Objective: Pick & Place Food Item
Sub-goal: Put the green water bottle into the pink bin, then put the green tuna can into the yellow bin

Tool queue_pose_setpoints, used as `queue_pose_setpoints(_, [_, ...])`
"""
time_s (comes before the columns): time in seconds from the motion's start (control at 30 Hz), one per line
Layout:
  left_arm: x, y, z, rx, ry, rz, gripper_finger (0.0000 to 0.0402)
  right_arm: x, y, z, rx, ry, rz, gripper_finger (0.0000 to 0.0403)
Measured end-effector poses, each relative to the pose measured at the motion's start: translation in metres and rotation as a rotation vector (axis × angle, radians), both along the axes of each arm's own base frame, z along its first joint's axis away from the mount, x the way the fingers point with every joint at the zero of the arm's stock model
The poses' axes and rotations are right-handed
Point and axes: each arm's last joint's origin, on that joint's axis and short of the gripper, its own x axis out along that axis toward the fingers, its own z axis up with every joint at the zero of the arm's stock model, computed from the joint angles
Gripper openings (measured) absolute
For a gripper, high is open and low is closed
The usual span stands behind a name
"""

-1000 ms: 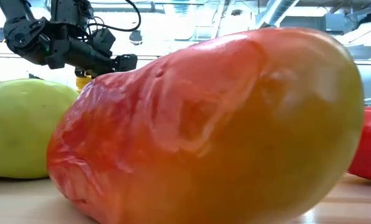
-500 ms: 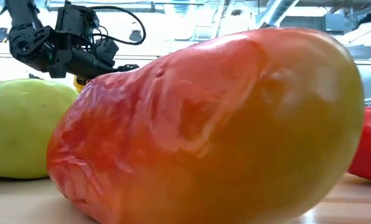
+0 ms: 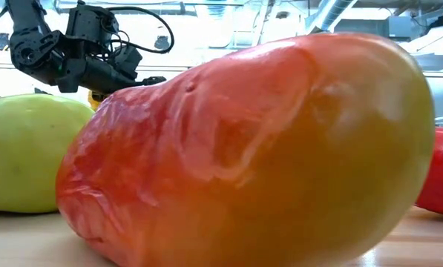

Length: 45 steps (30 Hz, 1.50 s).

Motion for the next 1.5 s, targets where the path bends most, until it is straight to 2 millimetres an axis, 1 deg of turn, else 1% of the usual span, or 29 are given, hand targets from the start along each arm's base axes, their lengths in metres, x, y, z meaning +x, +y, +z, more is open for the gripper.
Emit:
queue_pose_setpoints(0.13, [0.000, 0.000, 0.001, 0.001, -0.004, -0.005, 0.0270, 0.000, 0.000, 0.000, 0.000, 0.000, 0.000, 0.0152])
queue_pose_setpoints(0.23, [-0.001, -0.001, 0.007, 0.014, -0.009, -0.027, 0.0271, 0.000, 0.000, 0.000, 0.000, 0.000, 0.001, 0.0168])
queue_pose_setpoints(0.43, [-0.007, -0.007, 0.029, 0.077, 0.003, -0.056, 0.0271, 0.000, 0.001, 0.000, 0.006, 0.003, 0.020, 0.0202])
queue_pose_setpoints(0.57, [-0.013, -0.012, 0.047, 0.106, -0.078, -0.145, 0.0271, 0.000, -0.001, -0.001, 0.001, 0.012, 0.014, 0.0214])
queue_pose_setpoints(0.7, [-0.024, -0.021, 0.070, 0.135, -0.199, -0.219, 0.0271, 0.003, -0.008, -0.007, -0.024, 0.064, -0.029, 0.0216])
queue_pose_setpoints(0.8, [-0.035, -0.027, 0.085, 0.175, -0.236, -0.242, 0.0271, 0.007, -0.015, -0.015, -0.063, 0.134, -0.086, 0.0215])
queue_pose_setpoints(0.83, [-0.039, -0.029, 0.091, 0.188, -0.258, -0.265, 0.0271, 0.012, -0.018, -0.019, -0.073, 0.159, -0.116, 0.0215])
queue_pose_setpoints(0.93, [-0.051, -0.038, 0.111, 0.224, -0.371, -0.352, 0.0271, 0.020, -0.029, -0.033, -0.083, 0.277, -0.212, 0.0221])
queue_pose_setpoints(1.0, [-0.059, -0.044, 0.124, 0.248, -0.424, -0.393, 0.0271, 0.034, -0.039, -0.044, -0.082, 0.344, -0.269, 0.0228])
queue_pose_setpoints(1.03, [-0.063, -0.048, 0.131, 0.259, -0.451, -0.413, 0.0271, 0.037, -0.043, -0.050, -0.095, 0.392, -0.285, 0.0234])
queue_pose_setpoints(1.07, [-0.067, -0.051, 0.139, 0.274, -0.481, -0.439, 0.0271, 0.042, -0.045, -0.058, -0.118, 0.459, -0.290, 0.0240])
queue_pose_setpoints(1.13, [-0.075, -0.059, 0.153, 0.303, -0.512, -0.489, 0.0271, 0.059, -0.050, -0.070, -0.151, 0.508, -0.292, 0.0255])
queue_pose_setpoints(1.2, [-0.080, -0.067, 0.166, 0.331, -0.520, -0.535, 0.0271, 0.075, -0.053, -0.084, -0.186, 0.564, -0.248, 0.0271])
queue_pose_setpoints(1.33, [-0.092, -0.080, 0.187, 0.374, -0.511, -0.608, 0.0271, 0.117, -0.061, -0.117, -0.221, 0.643, -0.119, 0.0303])
queue_pose_setpoints(1.4, [-0.097, -0.085, 0.194, 0.388, -0.511, -0.638, 0.0271, 0.136, -0.068, -0.135, -0.233, 0.679, -0.079, 0.0317])
queue_pose_setpoints(1.5, [-0.106, -0.090, 0.203, 0.366, -0.564, -0.684, 0.0271, 0.157, -0.079, -0.164, -0.242, 0.768, -0.051, 0.0333])
